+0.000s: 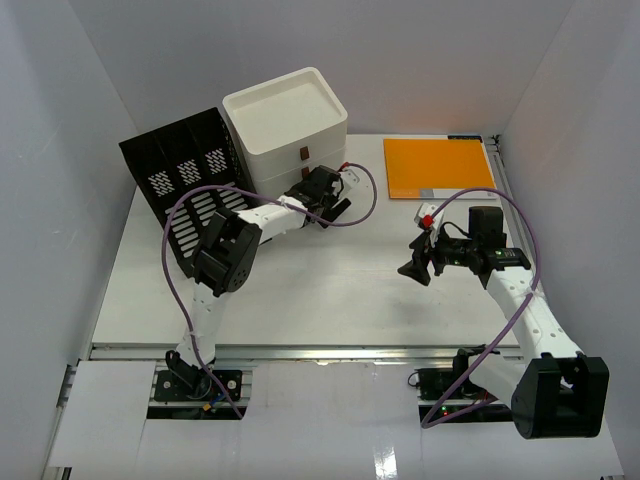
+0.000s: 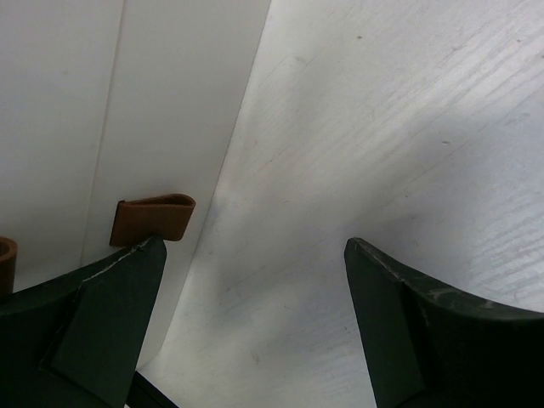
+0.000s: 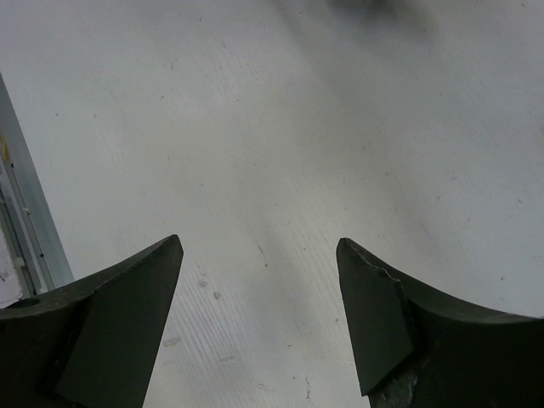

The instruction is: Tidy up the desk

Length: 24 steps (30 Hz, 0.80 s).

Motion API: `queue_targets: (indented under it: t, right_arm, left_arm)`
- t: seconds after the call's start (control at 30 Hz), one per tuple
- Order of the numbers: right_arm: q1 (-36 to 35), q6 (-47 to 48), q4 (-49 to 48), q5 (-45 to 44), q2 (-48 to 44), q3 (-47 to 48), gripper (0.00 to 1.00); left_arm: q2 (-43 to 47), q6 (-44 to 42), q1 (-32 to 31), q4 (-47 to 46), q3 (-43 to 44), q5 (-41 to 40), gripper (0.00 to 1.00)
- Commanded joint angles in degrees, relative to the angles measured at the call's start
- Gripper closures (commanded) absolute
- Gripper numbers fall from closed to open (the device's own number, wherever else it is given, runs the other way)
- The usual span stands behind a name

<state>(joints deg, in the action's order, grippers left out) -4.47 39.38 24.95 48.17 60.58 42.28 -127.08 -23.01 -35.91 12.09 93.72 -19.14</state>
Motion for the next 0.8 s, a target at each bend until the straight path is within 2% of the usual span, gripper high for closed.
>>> queue_targets:
  t: [0.0,0.17,0.3,0.33,0.43,0.53,0.63,0.77]
  right_arm:
    - [0.54,0.34,-1.13,0.26,-0.17,-0.18,0.2]
    - [0.61,1.91,-1.81,-5.22,0.5,-0.63,0.2]
    - [0.61,3.74,-3.91,-11.13,1.98,-0.22,0.18]
    - [0.61,4.6,-3.86,-12.24,2.41,0.47,0.18]
    - [0.59,10.02,-4.13,-15.97,4.63,4.05,0.14]
    - [0.52,18.12,-4.13,-18.78,7.48,8.56,0.01]
    - [0.52,30.4,-3.47,-18.23,12.7,10.94,0.1]
    - [0.44,33.87,-4.21,-18.55,20.51,17.35,0.1]
  left_arm:
    - [9.02,4.59,-0.66,-0.1,-3.49,8.2,0.02]
    - [22.2,16.48,-1.09,-2.55,-10.2,26.02,0.02]
    - [33.94,22.3,-1.0,-5.18,-18.96,32.75,0.02]
    - [34.18,22.39,-1.0,-5.56,-20.83,32.85,0.02]
    - [44.06,24.9,-0.25,-7.47,-31.18,34.85,0.02]
    - [50.63,25.19,0.04,-10.15,-38.85,34.86,0.02]
    - [57.27,25.54,0.54,-11.29,-44.99,35.17,0.02]
    - [61.67,25.11,0.67,-10.78,-47.88,34.4,0.02]
